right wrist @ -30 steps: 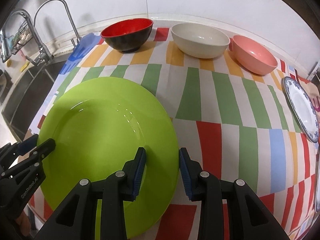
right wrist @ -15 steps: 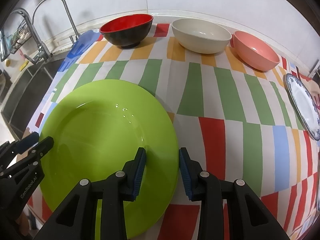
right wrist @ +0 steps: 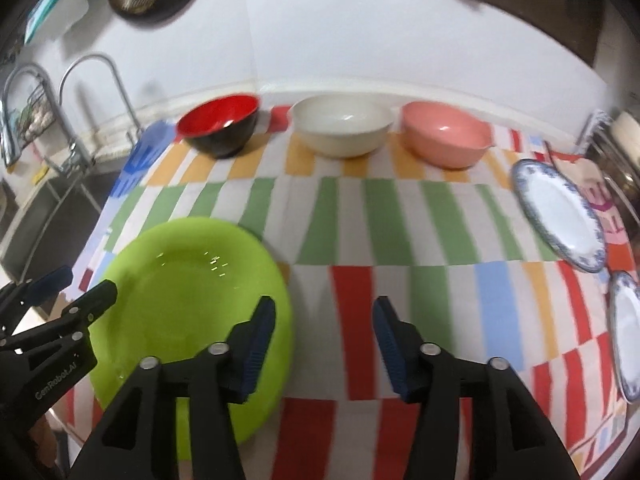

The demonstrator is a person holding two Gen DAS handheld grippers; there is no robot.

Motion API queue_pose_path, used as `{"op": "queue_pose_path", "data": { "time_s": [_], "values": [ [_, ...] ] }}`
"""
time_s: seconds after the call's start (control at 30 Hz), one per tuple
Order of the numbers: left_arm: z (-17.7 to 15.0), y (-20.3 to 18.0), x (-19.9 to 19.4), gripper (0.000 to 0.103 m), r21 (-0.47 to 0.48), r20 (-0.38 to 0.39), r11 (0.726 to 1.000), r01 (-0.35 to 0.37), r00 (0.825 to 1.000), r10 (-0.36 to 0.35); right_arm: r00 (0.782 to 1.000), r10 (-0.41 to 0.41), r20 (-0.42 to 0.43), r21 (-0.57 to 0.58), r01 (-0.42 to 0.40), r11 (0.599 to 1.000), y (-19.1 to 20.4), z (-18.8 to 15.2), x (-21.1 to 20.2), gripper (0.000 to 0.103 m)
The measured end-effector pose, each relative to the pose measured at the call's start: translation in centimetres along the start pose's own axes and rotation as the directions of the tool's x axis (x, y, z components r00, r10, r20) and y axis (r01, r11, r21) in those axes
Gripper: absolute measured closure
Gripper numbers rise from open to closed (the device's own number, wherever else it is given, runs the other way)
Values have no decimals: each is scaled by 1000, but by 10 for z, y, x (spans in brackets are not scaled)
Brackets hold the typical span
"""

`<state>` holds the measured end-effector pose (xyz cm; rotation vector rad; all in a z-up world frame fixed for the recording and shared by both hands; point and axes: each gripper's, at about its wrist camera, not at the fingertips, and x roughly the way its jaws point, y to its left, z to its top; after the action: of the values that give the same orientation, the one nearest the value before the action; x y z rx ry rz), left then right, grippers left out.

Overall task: Organize plates and bowls
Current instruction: 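Lower the green plate onto the cloth and open both grippers, then move both grippers to the rim of the larger blue-rimmed plate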

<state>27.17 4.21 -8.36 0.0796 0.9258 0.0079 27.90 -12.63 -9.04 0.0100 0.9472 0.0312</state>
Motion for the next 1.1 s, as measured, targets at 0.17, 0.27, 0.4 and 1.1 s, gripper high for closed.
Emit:
{"op": "queue_pose_path", "data": {
  "time_s": [0.17,0.27,0.4,1.1],
  "values": [
    [10,-29,-15,20,57,60,997,51,997,-54,998,-38,54,38,36,999,-25,-2,-23,43],
    [15,-48,-23,17,87,80,992,90,992,-96,994,-71,87,71,65,995,-45,-4,-40,43],
    [20,-75,-33,16,133,102,983,125,985,-139,987,-118,107,121,105,987,-72,-11,-59,43],
    [34,-223,-80,14,356,180,897,260,923,-339,911,-382,154,354,310,882,-207,-49,-137,43]
  ]
}}
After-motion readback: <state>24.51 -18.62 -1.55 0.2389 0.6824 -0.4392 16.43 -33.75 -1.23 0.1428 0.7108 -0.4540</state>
